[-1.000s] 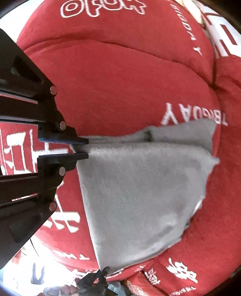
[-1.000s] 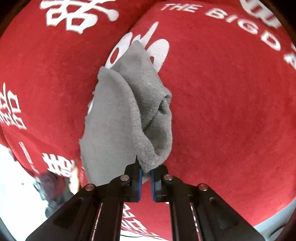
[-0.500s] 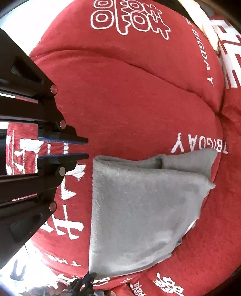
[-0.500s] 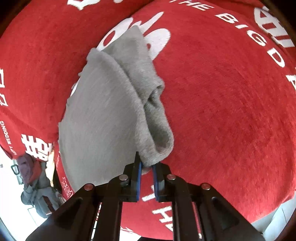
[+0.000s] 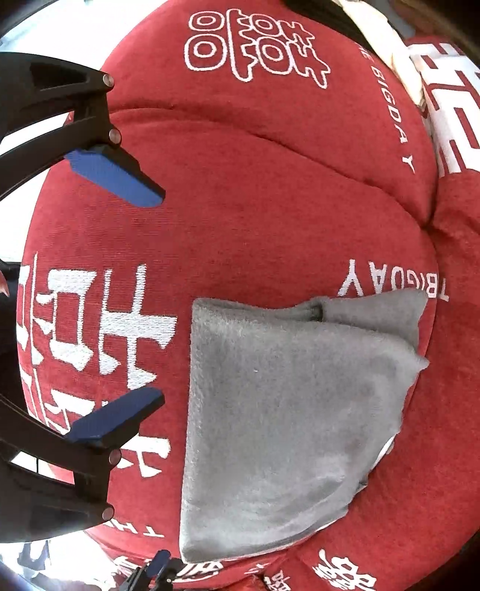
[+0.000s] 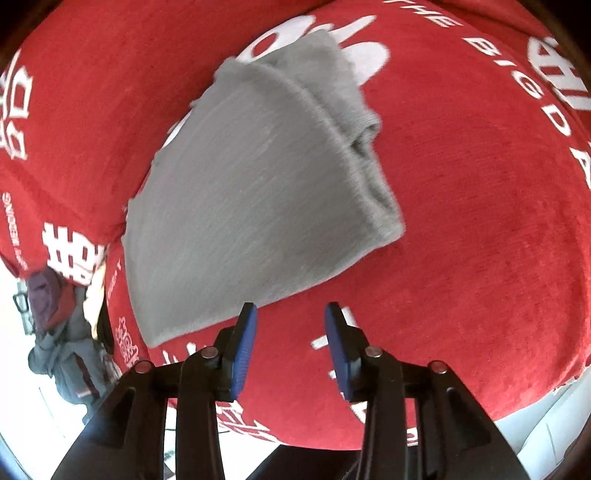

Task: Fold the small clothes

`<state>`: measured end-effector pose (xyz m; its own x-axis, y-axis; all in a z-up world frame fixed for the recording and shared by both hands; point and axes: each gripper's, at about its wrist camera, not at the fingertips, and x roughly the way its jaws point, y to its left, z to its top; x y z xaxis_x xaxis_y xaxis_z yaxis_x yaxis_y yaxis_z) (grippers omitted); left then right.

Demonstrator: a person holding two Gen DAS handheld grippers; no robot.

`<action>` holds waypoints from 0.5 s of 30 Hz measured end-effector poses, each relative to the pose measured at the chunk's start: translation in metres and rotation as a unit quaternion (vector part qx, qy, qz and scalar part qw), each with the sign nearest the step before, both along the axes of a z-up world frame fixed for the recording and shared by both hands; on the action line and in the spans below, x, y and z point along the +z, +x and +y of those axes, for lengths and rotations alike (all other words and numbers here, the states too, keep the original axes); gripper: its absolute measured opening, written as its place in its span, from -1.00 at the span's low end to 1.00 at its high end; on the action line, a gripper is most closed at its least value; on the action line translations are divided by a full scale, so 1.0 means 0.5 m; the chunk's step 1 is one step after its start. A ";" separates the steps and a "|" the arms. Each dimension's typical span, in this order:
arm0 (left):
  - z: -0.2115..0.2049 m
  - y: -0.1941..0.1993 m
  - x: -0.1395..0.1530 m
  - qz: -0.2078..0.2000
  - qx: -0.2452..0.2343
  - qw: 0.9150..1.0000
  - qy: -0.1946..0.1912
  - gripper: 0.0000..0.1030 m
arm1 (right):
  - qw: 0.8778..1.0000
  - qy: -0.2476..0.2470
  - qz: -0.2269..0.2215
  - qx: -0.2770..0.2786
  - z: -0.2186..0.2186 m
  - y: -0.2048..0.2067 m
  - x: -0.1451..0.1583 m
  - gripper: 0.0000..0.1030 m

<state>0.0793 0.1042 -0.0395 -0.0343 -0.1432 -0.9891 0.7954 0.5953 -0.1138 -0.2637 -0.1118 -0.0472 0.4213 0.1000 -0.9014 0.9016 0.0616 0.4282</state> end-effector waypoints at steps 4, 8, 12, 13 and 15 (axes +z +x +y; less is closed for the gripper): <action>-0.014 -0.017 -0.008 -0.002 -0.015 1.000 0.009 0.90 | 0.999 0.002 -0.014 0.032 0.017 0.049 0.000 -0.18; -0.017 -0.027 -0.009 0.002 -0.016 1.000 0.010 0.90 | 0.997 0.002 -0.018 0.069 0.034 0.100 -0.002 -0.18; -0.021 -0.032 -0.005 0.012 -0.006 1.000 0.003 0.90 | 0.996 0.009 -0.026 0.089 0.050 0.140 -0.011 0.09; -0.018 -0.033 -0.003 0.013 -0.004 1.000 0.002 0.90 | 0.995 0.012 -0.030 0.091 0.054 0.148 -0.014 0.10; -0.018 -0.033 -0.002 0.014 0.000 1.000 0.000 0.90 | 0.994 0.020 -0.036 0.097 0.059 0.160 -0.021 0.10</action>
